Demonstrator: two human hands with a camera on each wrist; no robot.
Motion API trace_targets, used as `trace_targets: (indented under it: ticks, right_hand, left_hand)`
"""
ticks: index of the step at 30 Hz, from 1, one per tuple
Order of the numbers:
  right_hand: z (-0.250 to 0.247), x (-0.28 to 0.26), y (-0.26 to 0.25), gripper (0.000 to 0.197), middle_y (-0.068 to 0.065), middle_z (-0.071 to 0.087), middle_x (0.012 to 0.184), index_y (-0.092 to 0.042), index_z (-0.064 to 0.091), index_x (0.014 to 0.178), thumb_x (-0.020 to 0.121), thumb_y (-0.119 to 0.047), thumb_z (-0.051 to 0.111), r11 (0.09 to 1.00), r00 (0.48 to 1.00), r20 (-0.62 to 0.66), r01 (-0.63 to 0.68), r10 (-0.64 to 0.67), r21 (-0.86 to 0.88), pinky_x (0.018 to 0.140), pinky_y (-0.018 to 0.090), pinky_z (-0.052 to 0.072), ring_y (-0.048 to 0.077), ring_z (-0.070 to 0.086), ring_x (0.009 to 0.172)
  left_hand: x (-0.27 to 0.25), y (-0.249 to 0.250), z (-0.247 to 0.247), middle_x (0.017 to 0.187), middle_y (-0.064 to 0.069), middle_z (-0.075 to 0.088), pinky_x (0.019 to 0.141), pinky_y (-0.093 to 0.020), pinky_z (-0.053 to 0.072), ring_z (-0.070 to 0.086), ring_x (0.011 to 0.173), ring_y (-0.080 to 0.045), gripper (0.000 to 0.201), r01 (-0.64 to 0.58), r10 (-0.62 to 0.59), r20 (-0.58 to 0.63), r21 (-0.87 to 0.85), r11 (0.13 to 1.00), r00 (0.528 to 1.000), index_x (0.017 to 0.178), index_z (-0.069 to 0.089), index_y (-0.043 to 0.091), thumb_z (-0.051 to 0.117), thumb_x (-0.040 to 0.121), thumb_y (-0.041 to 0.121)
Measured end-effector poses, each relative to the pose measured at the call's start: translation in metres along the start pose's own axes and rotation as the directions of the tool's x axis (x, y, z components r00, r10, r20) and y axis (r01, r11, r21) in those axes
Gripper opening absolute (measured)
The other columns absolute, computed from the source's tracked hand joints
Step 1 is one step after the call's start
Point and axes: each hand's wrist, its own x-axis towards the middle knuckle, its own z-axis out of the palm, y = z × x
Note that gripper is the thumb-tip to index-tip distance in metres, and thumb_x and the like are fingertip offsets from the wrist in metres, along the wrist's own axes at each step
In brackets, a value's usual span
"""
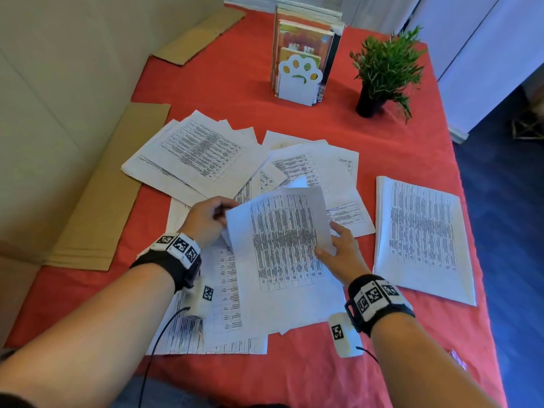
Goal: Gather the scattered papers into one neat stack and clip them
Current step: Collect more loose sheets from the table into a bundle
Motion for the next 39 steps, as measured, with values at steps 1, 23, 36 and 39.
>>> trace_targets:
  ticks: [1,23,36,39]
  right_hand:
    - [0.0,0.005,0.008,0.041,0.001,0.043,0.145,-0.071,0.043,0.095,0.063,-0.052,0.06,0.999,1.0,0.013,0.006,-0.005,-0.033,0.106,0.056,0.037,0.03,0.038,0.134]
    - [0.02,-0.024,0.013,0.075,0.001,0.063,0.102,-0.032,0.018,0.146,0.086,0.002,0.046,0.995,0.988,-0.137,-0.068,0.077,0.073,0.073,0.026,0.046,0.025,0.063,0.09]
    - [-0.033,-0.001,0.025,0.024,0.011,0.051,0.065,-0.008,0.047,0.067,0.084,-0.021,0.058,0.911,0.929,-0.323,-0.034,0.18,0.41,0.059,0.026,0.044,0.014,0.05,0.058]
    - [-0.03,-0.003,0.016,0.015,0.022,0.059,0.077,-0.002,0.057,0.084,0.086,-0.017,0.053,0.921,0.963,-0.228,-0.046,0.144,0.387,0.067,0.038,0.05,0.025,0.057,0.068]
  left_hand:
    - [0.001,0.005,0.002,0.084,0.006,0.067,0.067,-0.007,0.048,0.062,0.073,0.003,0.034,-0.027,0.027,-0.001,-0.025,0.999,1.0,0.086,0.067,0.018,0.062,0.076,-0.014]
    - [0.058,0.003,-0.004,0.144,-0.018,0.031,0.103,-0.045,0.038,0.039,0.129,-0.038,0.079,0.622,-0.49,-0.451,0.209,0.754,0.746,0.145,0.025,0.023,0.064,0.077,0.014]
    - [-0.003,-0.013,-0.045,0.133,-0.018,0.048,0.092,-0.013,0.035,0.052,0.117,-0.028,0.041,0.121,-0.024,-0.692,0.092,0.988,0.721,0.119,0.062,0.004,0.046,0.083,-0.009]
    - [-0.021,-0.005,-0.061,0.128,-0.022,0.047,0.088,-0.007,0.031,0.054,0.111,-0.029,0.043,0.022,0.104,-0.735,0.16,0.987,0.67,0.119,0.062,0.004,0.043,0.083,-0.012]
